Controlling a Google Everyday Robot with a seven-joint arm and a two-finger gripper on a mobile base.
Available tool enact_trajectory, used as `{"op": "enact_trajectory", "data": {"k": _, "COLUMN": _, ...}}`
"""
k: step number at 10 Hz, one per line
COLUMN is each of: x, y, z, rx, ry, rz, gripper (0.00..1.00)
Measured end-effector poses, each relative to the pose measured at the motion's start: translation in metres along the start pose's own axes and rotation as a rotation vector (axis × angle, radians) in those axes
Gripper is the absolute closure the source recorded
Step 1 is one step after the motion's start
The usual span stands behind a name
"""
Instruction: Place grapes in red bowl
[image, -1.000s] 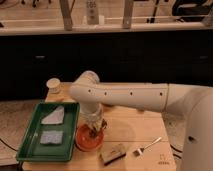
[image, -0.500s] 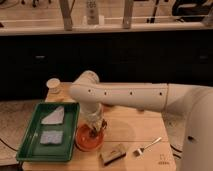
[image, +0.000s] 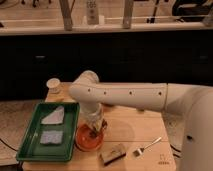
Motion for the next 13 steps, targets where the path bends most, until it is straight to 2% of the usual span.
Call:
{"op": "enact_trajectory", "data": {"k": 1, "x": -0.0002, "y": -0.0003, "z": -0.0001, "rx": 0.000, "ry": 0.000, "rz": -0.001, "gripper": 0.89}}
{"op": "enact_trajectory", "data": {"k": 5, "x": -0.0002, "y": 0.0000, "z": 0.0003, "rx": -0.003, "ry": -0.003, "rz": 0.000, "gripper": 0.69}}
{"op": "enact_trajectory", "data": {"k": 6, "x": -0.0002, "y": 0.0003, "z": 0.0003, "rx": -0.004, "ry": -0.003, "rz": 0.000, "gripper": 0.69}}
{"op": "enact_trajectory", "data": {"k": 8, "x": -0.0003, "y": 0.0006, "z": 0.0001, "rx": -0.006, "ry": -0.004, "rz": 0.001, "gripper": 0.81}}
{"op": "enact_trajectory", "data": {"k": 9, "x": -0.0001, "y": 0.0009, "z": 0.0002, "rx": -0.007, "ry": -0.005, "rz": 0.001, "gripper": 0.80}}
{"op": "enact_trajectory", "data": {"k": 12, "x": -0.0002, "y": 0.0015, "z": 0.0011, "rx": -0.009, "ry": -0.007, "rz": 0.002, "gripper": 0.63}}
{"op": "enact_trajectory", "data": {"k": 13, "x": 0.0000, "y": 0.0021, "z": 0.0011, "rx": -0.010, "ry": -0.008, "rz": 0.003, "gripper": 0.63}}
